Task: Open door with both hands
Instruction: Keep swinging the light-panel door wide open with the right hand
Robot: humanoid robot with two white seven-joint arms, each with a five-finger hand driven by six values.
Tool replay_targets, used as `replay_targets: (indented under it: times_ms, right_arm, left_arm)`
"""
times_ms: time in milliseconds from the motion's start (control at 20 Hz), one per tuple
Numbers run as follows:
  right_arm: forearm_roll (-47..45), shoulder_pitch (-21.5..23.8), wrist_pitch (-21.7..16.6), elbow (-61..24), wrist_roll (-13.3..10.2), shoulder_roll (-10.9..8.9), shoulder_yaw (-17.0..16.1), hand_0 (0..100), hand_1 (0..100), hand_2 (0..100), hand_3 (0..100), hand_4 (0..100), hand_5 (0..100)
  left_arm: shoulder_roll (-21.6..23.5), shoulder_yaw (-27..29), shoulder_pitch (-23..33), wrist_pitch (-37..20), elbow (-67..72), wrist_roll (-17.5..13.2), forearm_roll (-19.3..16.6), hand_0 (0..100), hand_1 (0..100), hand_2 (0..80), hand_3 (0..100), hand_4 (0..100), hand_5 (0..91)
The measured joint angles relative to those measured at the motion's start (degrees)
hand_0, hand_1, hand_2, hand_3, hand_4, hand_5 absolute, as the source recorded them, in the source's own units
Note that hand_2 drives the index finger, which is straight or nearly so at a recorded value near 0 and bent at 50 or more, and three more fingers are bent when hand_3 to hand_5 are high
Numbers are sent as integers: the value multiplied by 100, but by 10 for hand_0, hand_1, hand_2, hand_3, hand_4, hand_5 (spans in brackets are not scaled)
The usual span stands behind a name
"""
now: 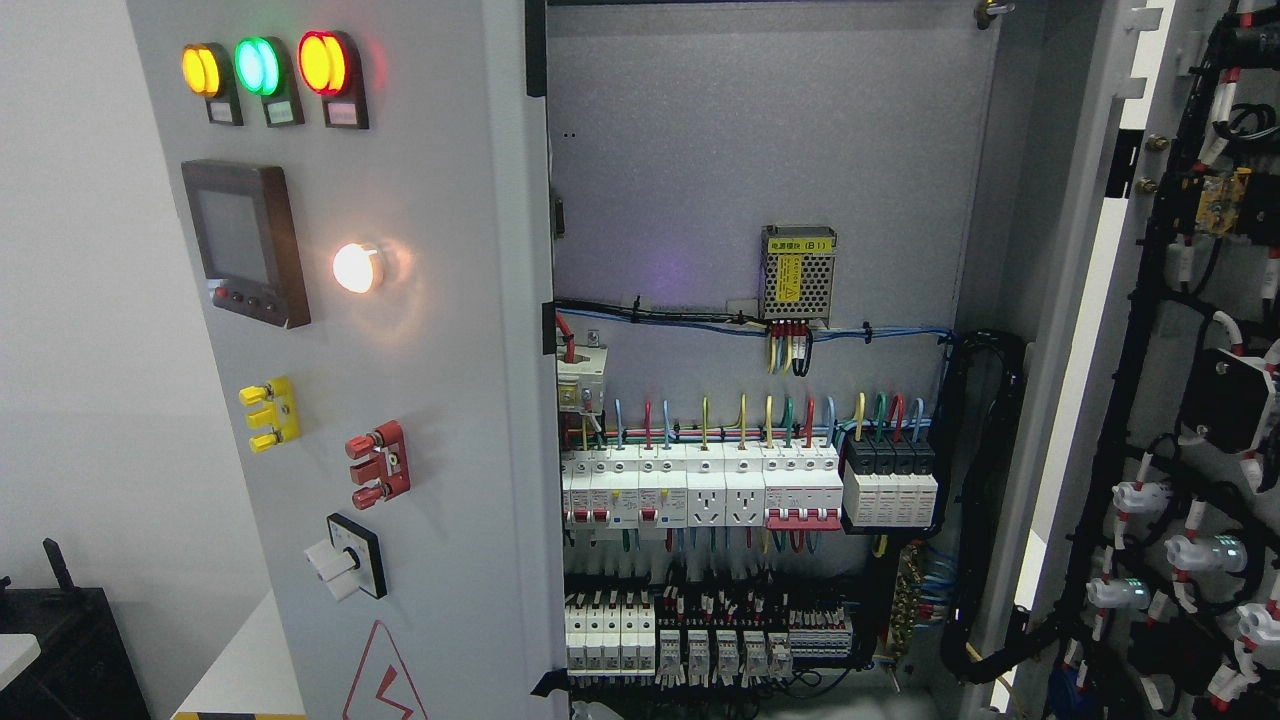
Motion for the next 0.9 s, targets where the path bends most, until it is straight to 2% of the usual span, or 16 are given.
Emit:
replay_targets:
  times_ms: [902]
  right_arm:
    - [14, 153, -4, -271, 0, -22, 313, 0, 0, 0, 0, 0, 0]
  left_arm:
    - [0, 0, 0, 0, 0, 0, 0, 0, 0, 0, 0, 42, 0]
